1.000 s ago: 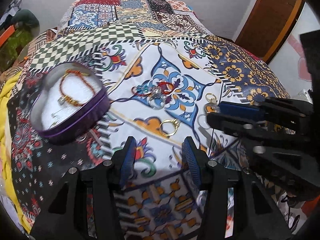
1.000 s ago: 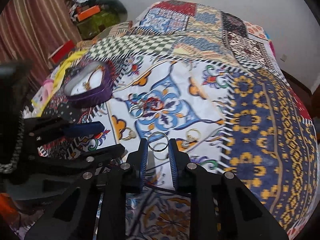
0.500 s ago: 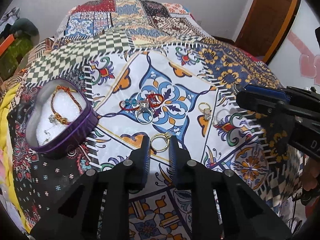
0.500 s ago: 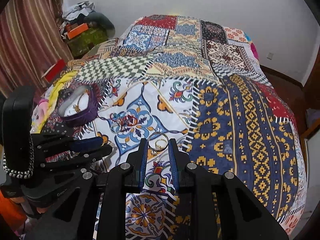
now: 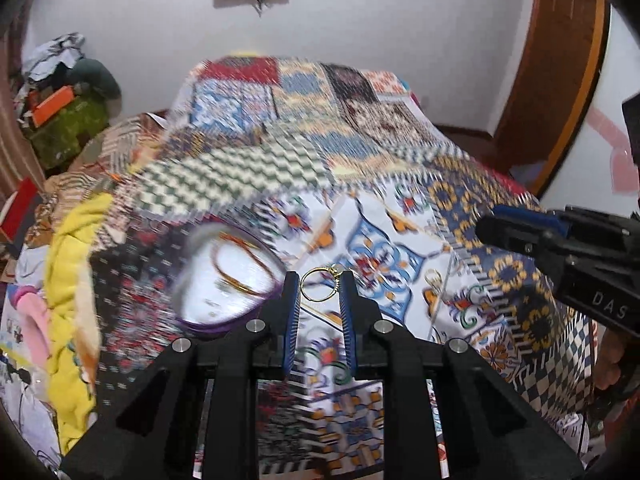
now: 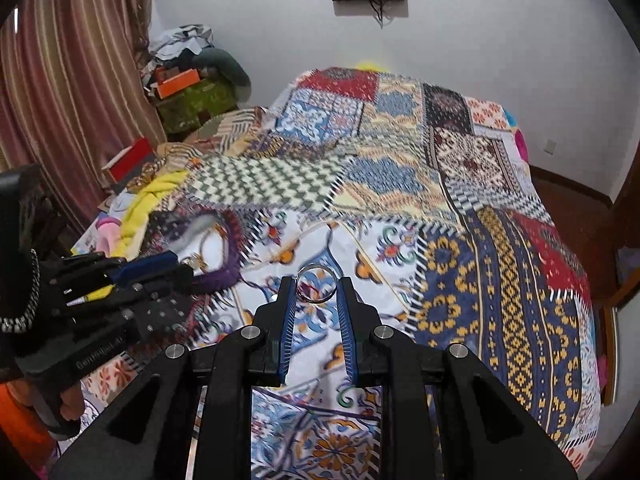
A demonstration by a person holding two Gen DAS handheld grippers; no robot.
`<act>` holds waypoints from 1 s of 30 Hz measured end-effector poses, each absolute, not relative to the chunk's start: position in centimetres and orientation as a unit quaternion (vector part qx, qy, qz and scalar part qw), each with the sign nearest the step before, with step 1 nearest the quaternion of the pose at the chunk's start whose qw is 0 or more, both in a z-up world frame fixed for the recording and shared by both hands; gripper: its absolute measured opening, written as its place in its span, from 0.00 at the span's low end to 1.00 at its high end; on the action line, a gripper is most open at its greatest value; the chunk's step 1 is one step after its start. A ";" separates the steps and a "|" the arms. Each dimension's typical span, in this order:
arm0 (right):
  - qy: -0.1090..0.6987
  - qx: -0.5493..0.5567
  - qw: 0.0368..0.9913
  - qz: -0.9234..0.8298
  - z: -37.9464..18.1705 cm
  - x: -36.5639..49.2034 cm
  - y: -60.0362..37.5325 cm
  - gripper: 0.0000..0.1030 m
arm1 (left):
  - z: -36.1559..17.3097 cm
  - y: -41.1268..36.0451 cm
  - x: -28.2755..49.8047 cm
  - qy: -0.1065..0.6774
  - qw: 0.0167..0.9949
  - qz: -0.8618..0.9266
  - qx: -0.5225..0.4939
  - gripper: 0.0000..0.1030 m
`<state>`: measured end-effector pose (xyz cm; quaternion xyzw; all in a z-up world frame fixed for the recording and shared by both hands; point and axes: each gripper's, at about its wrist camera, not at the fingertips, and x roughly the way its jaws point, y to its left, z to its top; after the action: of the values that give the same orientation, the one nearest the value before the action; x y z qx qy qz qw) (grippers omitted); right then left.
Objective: Organize jewelry
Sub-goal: 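Carry the gold ring into the purple tin and open the right tool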
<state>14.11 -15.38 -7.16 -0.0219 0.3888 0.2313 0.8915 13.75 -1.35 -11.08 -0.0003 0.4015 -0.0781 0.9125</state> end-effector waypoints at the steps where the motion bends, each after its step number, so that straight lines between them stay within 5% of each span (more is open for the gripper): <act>1: 0.385 -0.023 0.892 0.234 -6.9 14.0 -15.1 0.18 | -10.6 -0.9 13.6 0.395 0.916 -0.074 -0.003 0.18; 14: 0.342 -0.033 0.898 0.275 -3.9 13.7 -10.8 0.18 | -5.8 4.9 11.2 0.325 0.945 -0.020 -0.024 0.18; 30: 0.378 -0.061 0.867 0.319 -7.6 15.4 -4.9 0.18 | -9.4 8.8 12.5 0.357 0.932 -0.012 -0.059 0.18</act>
<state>15.45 -4.86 -7.63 -0.0611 0.3777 0.3187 0.8672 12.49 8.78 -9.36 -0.0589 0.3571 -0.0116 0.9321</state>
